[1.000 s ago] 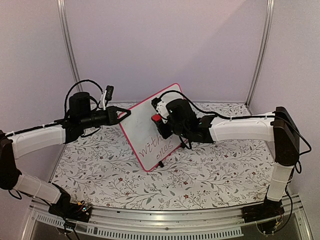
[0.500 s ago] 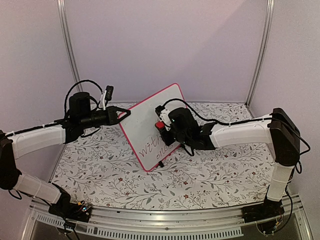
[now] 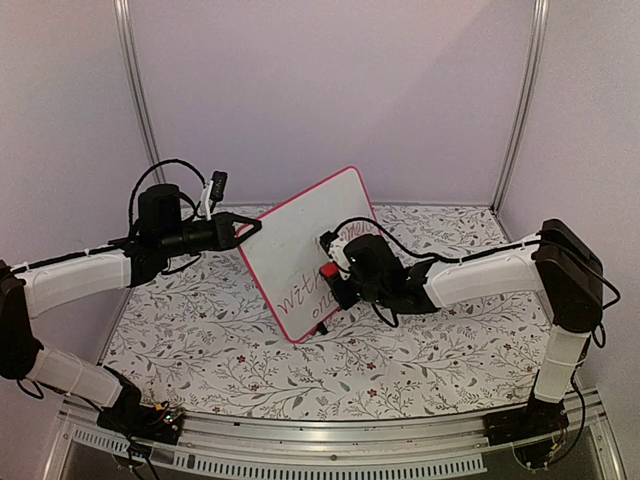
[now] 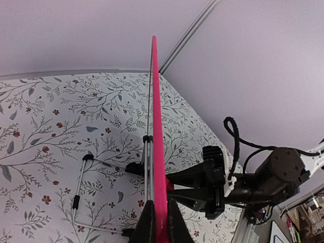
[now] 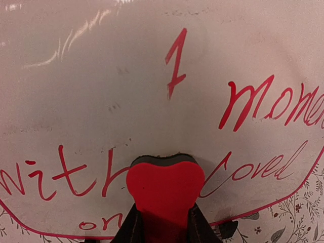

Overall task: Erase the whiteboard
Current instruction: Erase the whiteboard at the center of the board.

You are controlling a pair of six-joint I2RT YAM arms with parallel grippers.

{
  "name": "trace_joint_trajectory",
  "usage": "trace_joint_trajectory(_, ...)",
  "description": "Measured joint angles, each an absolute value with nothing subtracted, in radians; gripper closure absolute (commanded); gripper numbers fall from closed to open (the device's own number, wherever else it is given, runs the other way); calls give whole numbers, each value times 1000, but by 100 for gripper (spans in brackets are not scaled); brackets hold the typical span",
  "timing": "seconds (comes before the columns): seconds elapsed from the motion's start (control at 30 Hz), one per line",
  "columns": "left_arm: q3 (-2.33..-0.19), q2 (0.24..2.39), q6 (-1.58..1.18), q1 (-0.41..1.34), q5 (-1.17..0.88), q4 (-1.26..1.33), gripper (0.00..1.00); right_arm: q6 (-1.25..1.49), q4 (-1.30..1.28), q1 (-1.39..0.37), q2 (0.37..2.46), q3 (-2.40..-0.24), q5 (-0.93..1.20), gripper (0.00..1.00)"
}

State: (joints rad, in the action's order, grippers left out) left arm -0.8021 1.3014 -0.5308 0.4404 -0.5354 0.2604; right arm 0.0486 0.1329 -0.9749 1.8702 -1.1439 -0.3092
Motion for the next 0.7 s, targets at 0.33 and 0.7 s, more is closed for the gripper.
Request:
trace_joint_trajectory(0.33,-802,1301,-527,440,-537,263,100,36,107,-980,1869,-1164,-302,76)
trace_joint_trajectory(0.7,-802,1301,-529,440,-537,263,100,-20,73,-984,1882,-1325,-282,76)
